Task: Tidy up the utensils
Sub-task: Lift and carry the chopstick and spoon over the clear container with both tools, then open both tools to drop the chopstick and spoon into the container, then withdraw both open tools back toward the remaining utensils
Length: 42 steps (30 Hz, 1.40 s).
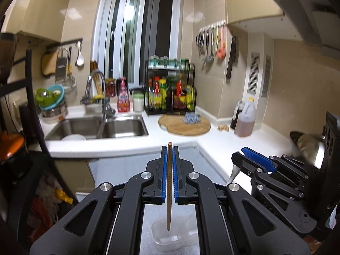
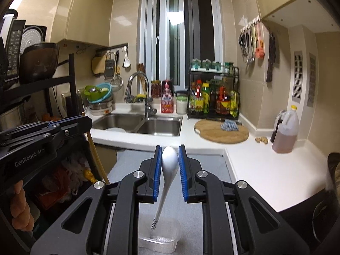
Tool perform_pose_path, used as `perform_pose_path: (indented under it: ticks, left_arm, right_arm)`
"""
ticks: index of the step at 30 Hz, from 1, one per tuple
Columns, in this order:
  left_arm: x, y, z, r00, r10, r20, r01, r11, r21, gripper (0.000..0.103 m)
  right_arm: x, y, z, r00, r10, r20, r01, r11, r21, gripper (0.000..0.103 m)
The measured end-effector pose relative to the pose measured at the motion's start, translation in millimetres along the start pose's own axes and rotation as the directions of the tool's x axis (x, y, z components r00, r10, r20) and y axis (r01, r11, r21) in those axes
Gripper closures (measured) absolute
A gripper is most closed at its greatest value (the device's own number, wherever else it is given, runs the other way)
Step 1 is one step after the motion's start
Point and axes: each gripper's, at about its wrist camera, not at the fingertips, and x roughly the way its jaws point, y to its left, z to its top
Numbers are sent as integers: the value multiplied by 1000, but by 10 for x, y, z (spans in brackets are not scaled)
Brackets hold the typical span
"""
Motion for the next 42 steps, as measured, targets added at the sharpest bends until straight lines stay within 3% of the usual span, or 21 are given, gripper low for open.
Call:
perform_pose_path:
  ticks: [4,12,13,14,15,16,17,19,29,42]
  left_arm:
    - [188,81,-218,998,-1,-63,0,1000,-17,98]
    - [326,172,-423,993,13,-116,-17,999,-34,98]
    - [333,183,-439,992,18,-123,-23,999,-36,94]
    - [330,189,-448,992,23,-126,-28,999,-39,85]
    - [327,194,-456,991,31,-129,-37,998,-42,45]
    - [308,205,-463,991,54,-125,-60,997,-48,10]
    - [249,223,-476,990,103,-96,-109,992,-59,8]
    - [136,241,-490,991,124,-55,-127,990,-56,8]
    - [-390,325,-818,978,187,-97,-198,974,-111,8]
    - [-1648,55,-1762,963,246,-109,-259,958,-120,8]
  right_arm:
    - [136,-66,-235,999,-23,-41,24,1000,13,87]
    - [276,-121,-509,995,-29,-98,32,999,31,88]
    - [267,-114,-519,995,-26,-95,29,999,31,88]
    - [252,-107,-526,995,-27,-92,29,999,29,88]
    - [231,-107,-534,996,-28,-89,31,999,30,86]
    - [212,-106,-535,996,-25,-87,28,999,31,77]
    - [178,-104,-543,996,-27,-82,30,999,33,61]
    - [82,-110,-568,997,-34,-63,37,999,39,52]
    - [-675,-98,-933,996,-83,-42,88,987,134,30]
    - [-1862,277,-1974,986,-101,-130,113,990,86,27]
